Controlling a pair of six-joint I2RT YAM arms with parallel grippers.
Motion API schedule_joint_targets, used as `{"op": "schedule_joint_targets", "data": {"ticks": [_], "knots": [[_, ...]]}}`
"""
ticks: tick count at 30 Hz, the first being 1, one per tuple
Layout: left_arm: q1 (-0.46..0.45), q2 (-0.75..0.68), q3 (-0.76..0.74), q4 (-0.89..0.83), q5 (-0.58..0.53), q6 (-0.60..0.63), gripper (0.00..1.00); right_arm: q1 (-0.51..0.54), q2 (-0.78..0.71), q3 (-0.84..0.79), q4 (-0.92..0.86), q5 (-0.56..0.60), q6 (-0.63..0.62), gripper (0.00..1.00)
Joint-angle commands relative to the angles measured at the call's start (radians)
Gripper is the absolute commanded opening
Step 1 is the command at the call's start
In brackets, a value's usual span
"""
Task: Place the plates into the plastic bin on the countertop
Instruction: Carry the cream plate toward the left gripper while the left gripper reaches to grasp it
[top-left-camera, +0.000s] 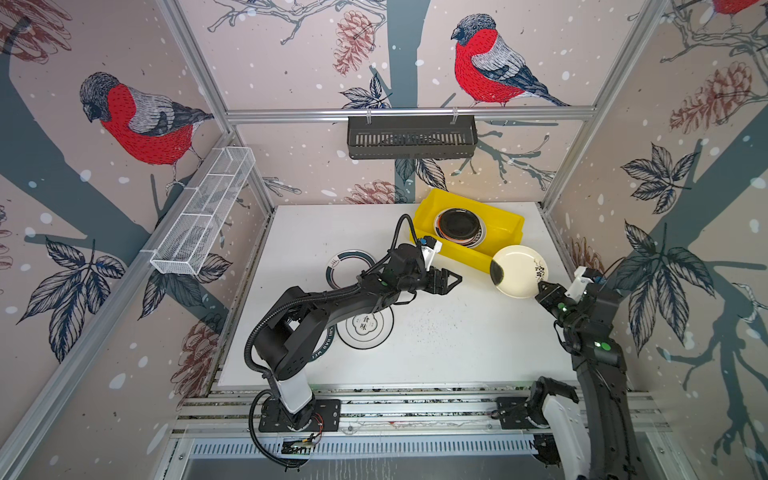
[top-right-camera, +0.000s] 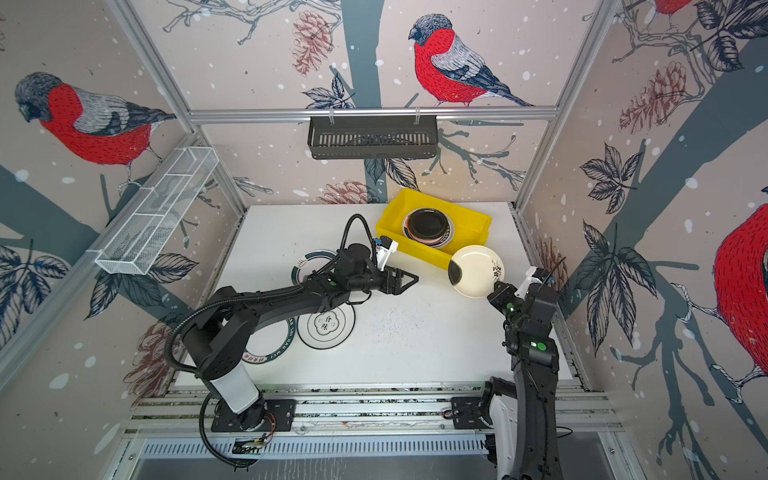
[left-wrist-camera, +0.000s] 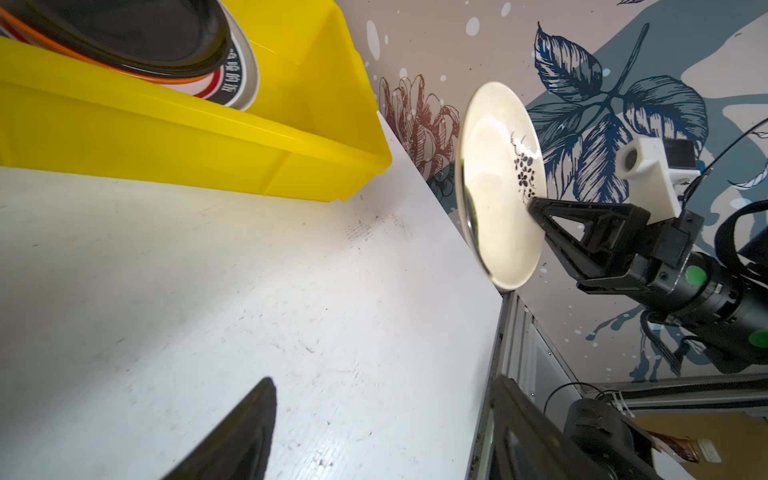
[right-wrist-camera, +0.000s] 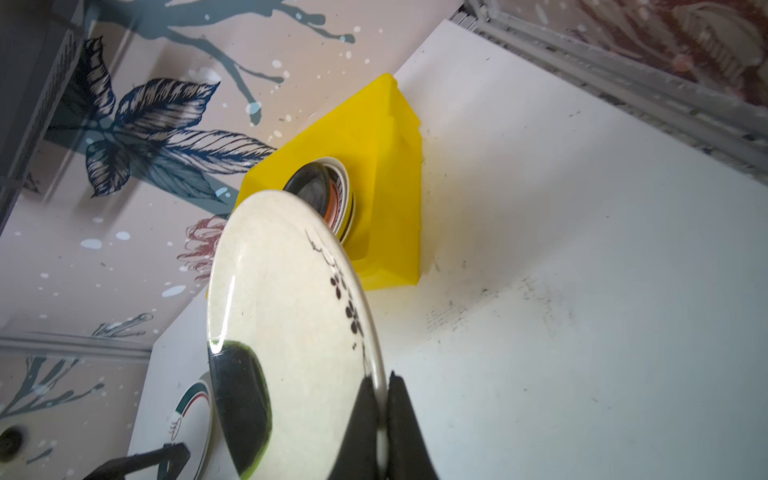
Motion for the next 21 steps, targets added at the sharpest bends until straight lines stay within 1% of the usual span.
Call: {"op": "schedule_joint_targets", "data": {"ticks": [1, 5, 7, 12, 18, 21], "knots": [[-0.003, 0.027, 0.036, 0.029, 0.026, -0.012, 0.78, 0.072, 0.001, 0.035, -0.002, 0.014, -0.022, 0.00], [-0.010, 0.034, 0.054, 0.048, 0.038, -0.016, 0.76, 0.164, 0.011, 0.069, -0.031, 0.075, -0.037, 0.00], [-0.015, 0.032, 0.057, 0.063, 0.051, -0.017, 0.75, 0.200, 0.017, 0.087, -0.045, 0.084, -0.026, 0.00], [-0.020, 0.023, 0.052, 0.075, 0.032, -0.024, 0.74, 0.280, 0.019, 0.107, -0.041, 0.099, 0.011, 0.00], [-0.020, 0.046, 0.082, 0.078, 0.038, -0.021, 0.64, 0.341, 0.043, 0.102, 0.002, 0.077, 0.048, 0.00], [-0.020, 0.050, 0.083, 0.086, 0.038, -0.026, 0.58, 0.372, 0.057, 0.102, -0.001, 0.103, 0.049, 0.00]]}}
